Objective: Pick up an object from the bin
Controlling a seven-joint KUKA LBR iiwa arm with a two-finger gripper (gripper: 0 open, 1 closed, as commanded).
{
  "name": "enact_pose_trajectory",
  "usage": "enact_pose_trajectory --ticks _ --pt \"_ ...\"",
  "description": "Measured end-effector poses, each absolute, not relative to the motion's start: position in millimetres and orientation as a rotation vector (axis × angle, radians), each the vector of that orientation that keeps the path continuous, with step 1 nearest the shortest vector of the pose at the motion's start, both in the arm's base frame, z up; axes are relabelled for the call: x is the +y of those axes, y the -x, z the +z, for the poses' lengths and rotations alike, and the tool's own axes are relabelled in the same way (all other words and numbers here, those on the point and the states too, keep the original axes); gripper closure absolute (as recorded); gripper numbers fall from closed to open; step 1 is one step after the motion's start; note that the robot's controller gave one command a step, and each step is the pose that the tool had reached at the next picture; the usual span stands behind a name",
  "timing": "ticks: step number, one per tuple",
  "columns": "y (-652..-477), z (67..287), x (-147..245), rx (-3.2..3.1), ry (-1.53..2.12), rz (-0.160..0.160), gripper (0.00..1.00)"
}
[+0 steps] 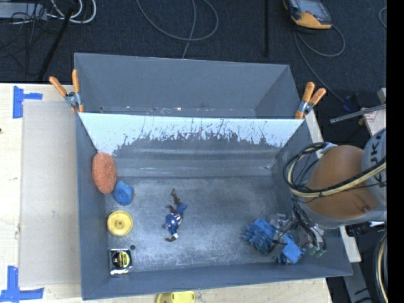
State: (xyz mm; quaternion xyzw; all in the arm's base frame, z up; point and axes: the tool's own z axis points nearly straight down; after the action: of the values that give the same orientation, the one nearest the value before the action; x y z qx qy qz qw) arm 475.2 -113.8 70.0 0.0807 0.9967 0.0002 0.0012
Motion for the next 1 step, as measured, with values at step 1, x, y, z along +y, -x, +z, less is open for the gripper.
enact_pose_trajectory --ticks 1 --pt "-473.8 73.9 -113.4 3.135 -0.253 0.002 1.0"
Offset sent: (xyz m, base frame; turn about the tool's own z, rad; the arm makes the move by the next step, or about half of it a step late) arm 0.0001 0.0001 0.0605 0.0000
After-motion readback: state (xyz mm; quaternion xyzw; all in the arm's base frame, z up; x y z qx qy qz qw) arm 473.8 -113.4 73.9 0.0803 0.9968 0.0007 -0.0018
